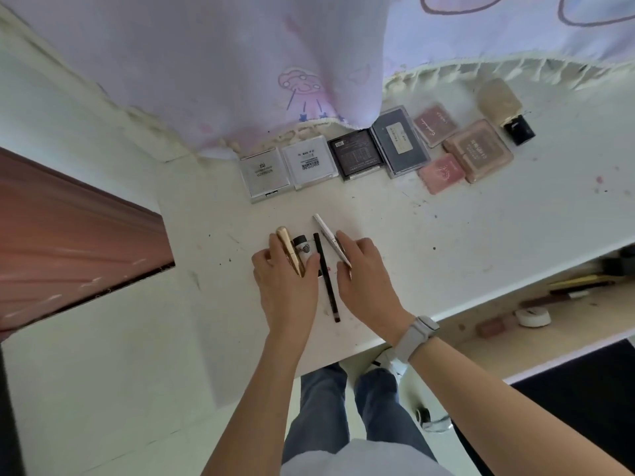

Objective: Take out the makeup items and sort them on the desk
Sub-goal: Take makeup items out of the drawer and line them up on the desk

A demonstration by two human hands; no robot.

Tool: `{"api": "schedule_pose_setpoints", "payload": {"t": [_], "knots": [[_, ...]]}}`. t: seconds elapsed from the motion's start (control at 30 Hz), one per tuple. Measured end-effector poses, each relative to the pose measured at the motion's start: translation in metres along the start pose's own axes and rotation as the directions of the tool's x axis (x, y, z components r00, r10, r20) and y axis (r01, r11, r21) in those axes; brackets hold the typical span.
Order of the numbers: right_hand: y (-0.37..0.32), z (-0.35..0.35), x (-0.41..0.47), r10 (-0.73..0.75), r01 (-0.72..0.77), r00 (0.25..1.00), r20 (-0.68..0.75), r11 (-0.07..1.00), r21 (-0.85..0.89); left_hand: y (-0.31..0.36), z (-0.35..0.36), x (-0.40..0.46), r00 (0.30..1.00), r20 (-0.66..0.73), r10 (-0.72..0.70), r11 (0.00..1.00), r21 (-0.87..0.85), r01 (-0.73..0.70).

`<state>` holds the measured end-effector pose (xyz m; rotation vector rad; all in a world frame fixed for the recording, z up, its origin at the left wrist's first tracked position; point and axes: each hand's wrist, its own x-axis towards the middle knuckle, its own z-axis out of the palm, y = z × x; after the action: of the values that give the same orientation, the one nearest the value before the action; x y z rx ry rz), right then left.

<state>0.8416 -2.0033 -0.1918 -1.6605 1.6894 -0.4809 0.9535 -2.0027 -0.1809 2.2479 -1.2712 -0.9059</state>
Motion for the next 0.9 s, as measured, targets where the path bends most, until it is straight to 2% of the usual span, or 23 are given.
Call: {"api": "schedule_pose_setpoints", "payload": {"t": [0.23,0.43,0.53,0.7,0.8,0.9], "knots": [[0.007,-0.004,-0.016,-0.101,0.108,0.993,0.065,0.987,-0.119,-0.011,-0.01,-0.004,0.981,0.131,0.145,0.989,-0.021,-0.144],[0.004,-0.003,-0.026,-0.155,0.171,0.984,0.087,0.959,-0.227,-0.015,-0.007,-0.016,0.978,0.14,0.154,0.988,-0.003,-0.155],[0.004,-0.005,-0.026,-0.149,0.163,0.986,0.08,0.961,-0.223,-0.013,-0.006,-0.017,0.983,0.118,0.142,0.987,0.053,-0.149],[0.015,-0.022,-0.035,-0.108,0.121,0.991,0.077,0.975,-0.187,-0.002,-0.006,-0.022,0.978,0.038,0.204,0.955,0.21,-0.207],[0.032,-0.043,-0.053,-0.055,0.063,0.997,0.052,0.986,-0.157,0.013,0.001,-0.032,0.969,0.035,0.243,0.949,0.2,-0.245],[0.058,-0.073,-0.079,0.044,-0.045,0.999,-0.007,0.989,-0.14,0.044,0.023,-0.052,0.937,0.108,0.332,0.927,0.148,-0.345]]}}
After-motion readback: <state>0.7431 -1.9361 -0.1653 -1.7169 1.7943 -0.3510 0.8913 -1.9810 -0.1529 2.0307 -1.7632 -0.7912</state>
